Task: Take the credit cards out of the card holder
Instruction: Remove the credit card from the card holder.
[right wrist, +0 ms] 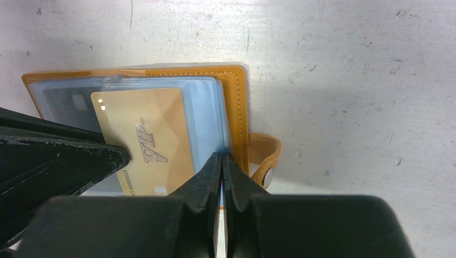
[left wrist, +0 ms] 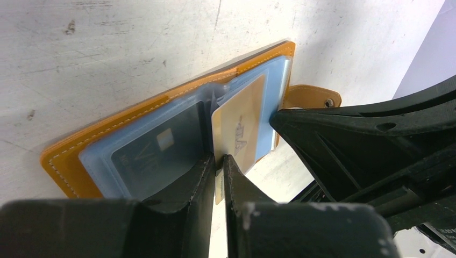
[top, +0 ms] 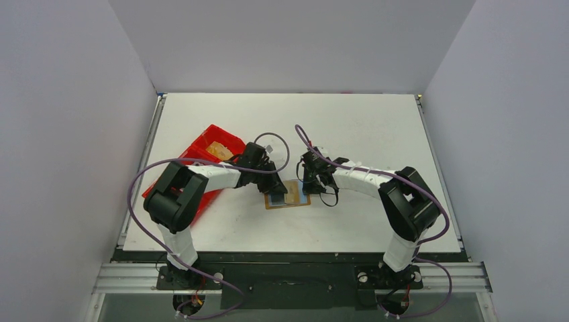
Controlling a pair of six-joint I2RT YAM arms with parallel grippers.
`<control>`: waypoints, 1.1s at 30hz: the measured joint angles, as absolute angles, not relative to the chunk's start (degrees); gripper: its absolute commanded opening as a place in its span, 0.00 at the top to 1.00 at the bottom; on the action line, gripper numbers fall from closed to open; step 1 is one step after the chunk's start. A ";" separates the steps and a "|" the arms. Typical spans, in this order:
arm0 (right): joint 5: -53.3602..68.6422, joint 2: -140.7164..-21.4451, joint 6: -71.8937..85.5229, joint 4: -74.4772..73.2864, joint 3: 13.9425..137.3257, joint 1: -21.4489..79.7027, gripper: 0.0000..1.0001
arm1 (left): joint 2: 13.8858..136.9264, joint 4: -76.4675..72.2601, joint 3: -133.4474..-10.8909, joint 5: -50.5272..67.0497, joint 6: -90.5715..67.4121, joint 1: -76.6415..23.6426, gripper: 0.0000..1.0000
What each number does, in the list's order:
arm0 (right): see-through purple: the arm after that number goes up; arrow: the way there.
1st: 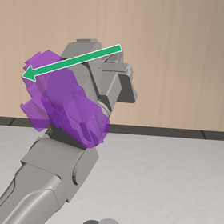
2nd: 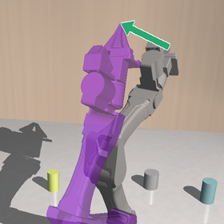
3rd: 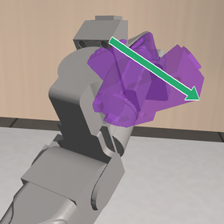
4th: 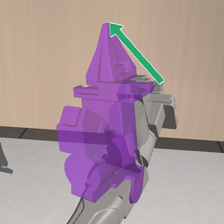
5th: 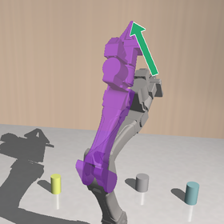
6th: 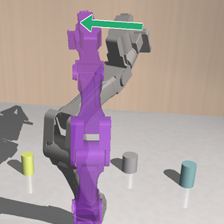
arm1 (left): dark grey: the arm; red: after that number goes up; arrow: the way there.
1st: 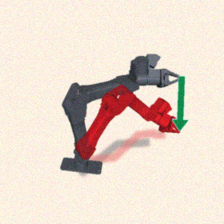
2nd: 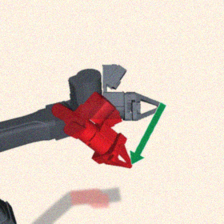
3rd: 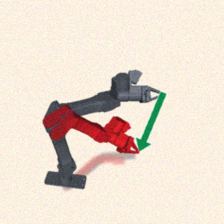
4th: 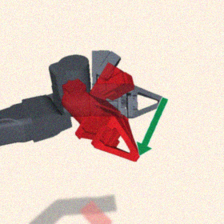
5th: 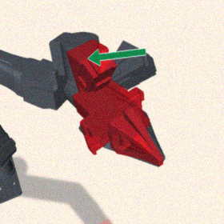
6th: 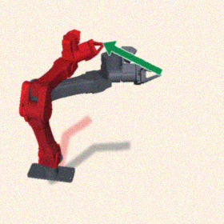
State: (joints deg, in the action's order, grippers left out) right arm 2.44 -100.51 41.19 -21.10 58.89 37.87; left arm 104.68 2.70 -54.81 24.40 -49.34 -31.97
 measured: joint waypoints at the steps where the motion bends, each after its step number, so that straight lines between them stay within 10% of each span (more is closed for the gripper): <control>1: 2.44 -100.53 41.19 -21.10 58.89 37.85 1.00 | 104.68 2.68 -54.68 24.51 -49.34 -31.86 0.93; 33: 2.83 -101.03 41.19 -19.88 59.16 37.87 1.00 | 104.05 0.49 -53.28 25.56 -49.19 -30.22 0.84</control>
State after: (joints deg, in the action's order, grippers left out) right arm 2.83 -101.03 41.19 -19.88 59.16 37.87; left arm 104.05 0.49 -53.28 25.56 -49.19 -30.22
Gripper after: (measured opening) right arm 0.002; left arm 0.161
